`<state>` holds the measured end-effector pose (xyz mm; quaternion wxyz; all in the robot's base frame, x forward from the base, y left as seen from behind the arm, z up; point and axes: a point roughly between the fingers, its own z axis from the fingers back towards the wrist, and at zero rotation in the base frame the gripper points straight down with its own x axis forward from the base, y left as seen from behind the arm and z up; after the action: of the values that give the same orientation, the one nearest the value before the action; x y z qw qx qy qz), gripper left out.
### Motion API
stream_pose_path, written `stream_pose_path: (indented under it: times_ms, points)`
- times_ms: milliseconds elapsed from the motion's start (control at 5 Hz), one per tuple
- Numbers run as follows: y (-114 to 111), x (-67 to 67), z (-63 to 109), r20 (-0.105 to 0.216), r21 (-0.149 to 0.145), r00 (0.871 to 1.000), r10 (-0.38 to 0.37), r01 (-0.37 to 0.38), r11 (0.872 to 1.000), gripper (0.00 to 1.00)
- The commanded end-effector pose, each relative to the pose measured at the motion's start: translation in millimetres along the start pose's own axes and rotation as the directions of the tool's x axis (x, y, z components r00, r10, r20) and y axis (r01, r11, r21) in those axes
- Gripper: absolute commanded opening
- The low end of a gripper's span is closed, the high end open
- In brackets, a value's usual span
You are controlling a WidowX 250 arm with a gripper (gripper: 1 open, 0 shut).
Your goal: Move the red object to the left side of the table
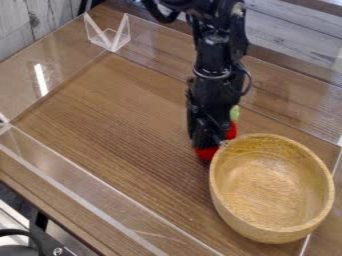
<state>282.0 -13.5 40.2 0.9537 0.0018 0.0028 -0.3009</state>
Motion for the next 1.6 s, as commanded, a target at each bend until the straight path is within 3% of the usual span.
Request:
stream_pose_path:
  times_ms: [0, 200, 400, 600, 1000, 1400]
  points:
    - [6.4, 8.3, 44.6, 0.075, 0.080, 0.996, 0.042, -0.048, 0.996, 0.00]
    - [23.4, 7.2, 73.1, 0.107, 0.126, 0.990, 0.096, -0.109, 0.986, 0.00]
    - [54.8, -12.0, 77.3, 0.115, 0.139, 0.978, 0.174, -0.189, 0.972, 0.00]
    - [53.2, -6.3, 65.8, 0.119, 0.128, 0.973, 0.197, -0.212, 0.969, 0.00]
    - [35.6, 9.8, 40.3, 0.106, 0.110, 0.979, 0.177, -0.188, 0.976, 0.00]
    - [45.5, -1.3, 46.3, 0.121, 0.114, 0.975, 0.186, -0.200, 0.973, 0.00]
